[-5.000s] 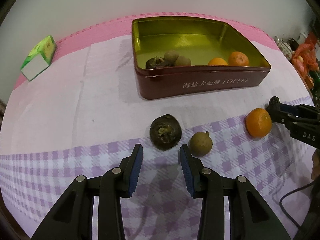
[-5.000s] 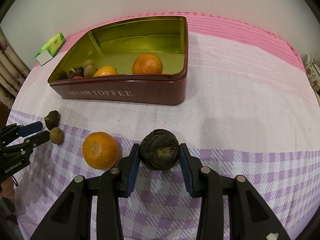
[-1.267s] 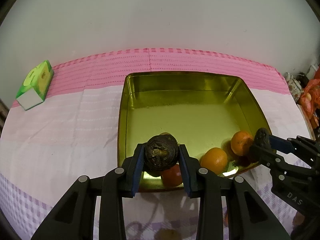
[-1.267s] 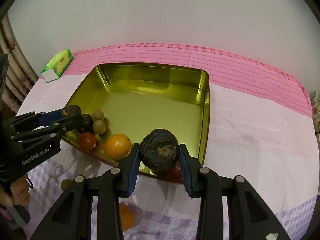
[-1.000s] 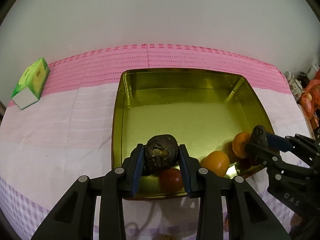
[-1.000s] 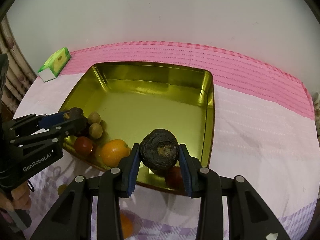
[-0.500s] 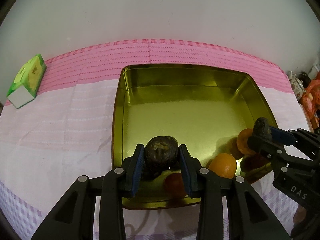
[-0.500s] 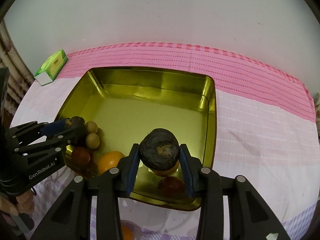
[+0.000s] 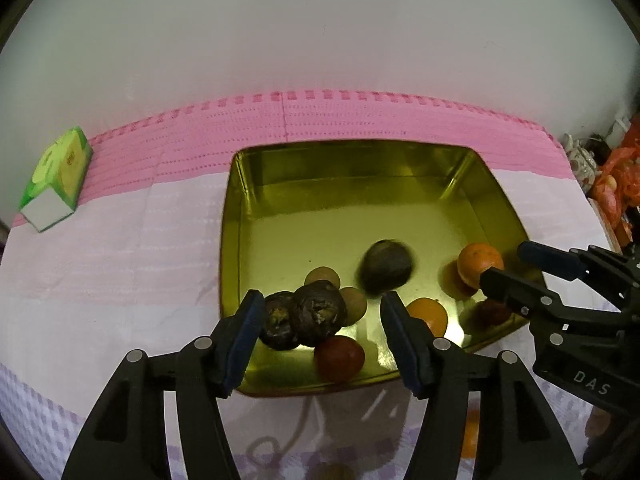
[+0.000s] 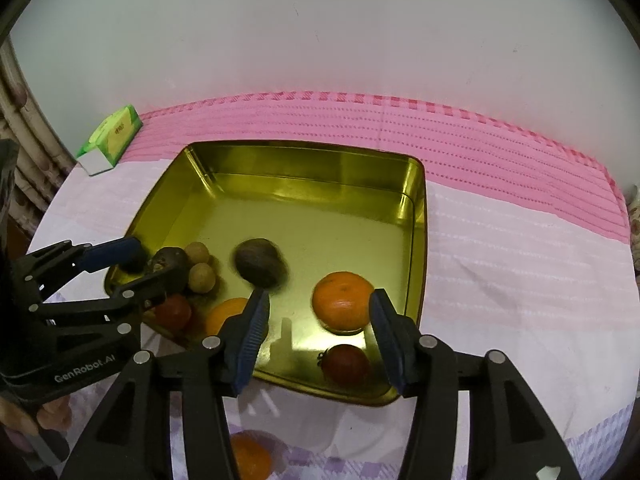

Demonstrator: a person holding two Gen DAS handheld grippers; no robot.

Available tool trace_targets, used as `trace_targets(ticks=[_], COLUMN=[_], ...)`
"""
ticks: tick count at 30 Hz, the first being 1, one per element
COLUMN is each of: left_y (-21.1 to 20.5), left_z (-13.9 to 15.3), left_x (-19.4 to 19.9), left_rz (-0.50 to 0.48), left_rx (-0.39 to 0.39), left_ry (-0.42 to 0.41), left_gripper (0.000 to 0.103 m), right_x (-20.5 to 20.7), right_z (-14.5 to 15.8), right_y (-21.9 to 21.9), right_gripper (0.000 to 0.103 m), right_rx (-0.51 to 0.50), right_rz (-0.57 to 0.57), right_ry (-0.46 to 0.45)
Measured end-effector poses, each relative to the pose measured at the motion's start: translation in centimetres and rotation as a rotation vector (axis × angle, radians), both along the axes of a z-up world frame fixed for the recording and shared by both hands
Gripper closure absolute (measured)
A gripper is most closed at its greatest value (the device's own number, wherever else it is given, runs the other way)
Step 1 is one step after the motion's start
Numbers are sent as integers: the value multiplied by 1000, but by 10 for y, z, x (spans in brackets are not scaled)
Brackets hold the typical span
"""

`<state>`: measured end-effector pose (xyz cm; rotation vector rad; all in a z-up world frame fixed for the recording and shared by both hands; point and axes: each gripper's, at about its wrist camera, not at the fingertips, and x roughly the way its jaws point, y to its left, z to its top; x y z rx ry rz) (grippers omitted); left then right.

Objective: Organize fruits
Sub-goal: 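Withdraw both open tools back toward the loose orange and round fruit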

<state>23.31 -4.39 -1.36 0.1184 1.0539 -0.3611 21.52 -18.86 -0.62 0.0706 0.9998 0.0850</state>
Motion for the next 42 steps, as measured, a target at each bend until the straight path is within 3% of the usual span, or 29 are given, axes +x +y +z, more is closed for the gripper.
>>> trace_targets(ticks=[13, 26, 42], left_y=[28, 62, 55], left_z=[28, -9, -22], left_x=[-54, -123, -123], left_rz=[4, 49, 43], left_rx=[3, 45, 62], left_ry=[-34, 48, 71], left_gripper=[42, 42, 42], right_x=[-49, -127, -122], right_z=[20, -4, -29], right_y=[6, 9, 30], right_gripper=[53, 53, 53], right_rx=[23, 54, 69], right_rz=[-2, 5, 56], right_ry=[-29, 31, 91])
